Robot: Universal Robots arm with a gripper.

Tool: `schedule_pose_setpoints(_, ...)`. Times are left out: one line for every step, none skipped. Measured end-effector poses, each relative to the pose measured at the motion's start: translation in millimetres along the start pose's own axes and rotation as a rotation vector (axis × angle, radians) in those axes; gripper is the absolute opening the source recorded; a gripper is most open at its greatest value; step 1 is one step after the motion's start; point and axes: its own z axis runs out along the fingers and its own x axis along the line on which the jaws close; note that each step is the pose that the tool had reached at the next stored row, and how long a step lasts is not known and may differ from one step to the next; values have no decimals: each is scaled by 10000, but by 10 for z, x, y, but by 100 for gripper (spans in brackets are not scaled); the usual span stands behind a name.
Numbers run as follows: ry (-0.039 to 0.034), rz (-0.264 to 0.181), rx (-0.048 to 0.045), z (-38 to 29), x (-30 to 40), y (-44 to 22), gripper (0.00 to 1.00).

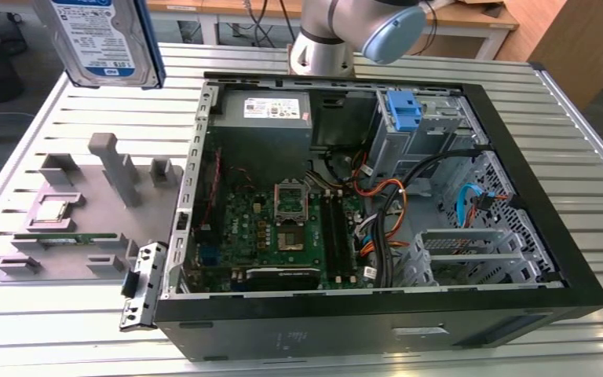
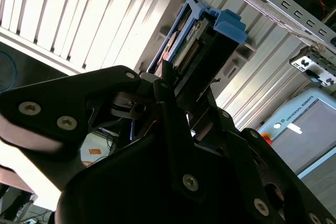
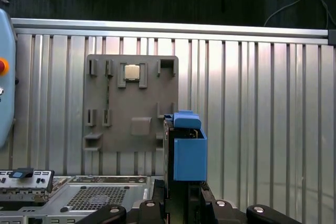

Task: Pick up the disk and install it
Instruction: 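Pick up the disk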

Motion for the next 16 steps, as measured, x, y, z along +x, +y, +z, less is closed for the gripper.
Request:
schedule_pose_setpoints(0,0,1,0,0,-7,35)
schedule_pose_setpoints(0,0,0,0,0,-14,35)
schedule_pose_setpoints(0,0,0,0,0,-22,35)
schedule_pose_setpoints(0,0,0,0,0,-30,35)
schedule_pose_setpoints(1,0,0,-1,0,-38,35)
schedule_pose_setpoints(0,0,0,-1,0,-47,35)
schedule_pose_setpoints(0,0,0,-1,0,-55,35)
schedule_pose_setpoints(0,0,0,-1,0,-63,35)
schedule_pose_setpoints(0,0,1,-1,0,-72,35)
schedule_pose_setpoints(0,0,0,-1,0,-82,35)
schedule_pose_setpoints(0,0,1,-1,0,-92,35)
schedule_pose_setpoints(0,-1,0,-1,0,-103,35)
schedule_pose_setpoints(0,0,0,-2,0,-114,35)
schedule_pose_setpoints(1,0,0,-2,0,-123,35)
schedule_pose_setpoints(0,-1,0,-2,0,-132,35)
schedule_pose_setpoints(0,0,0,-2,0,-141,35)
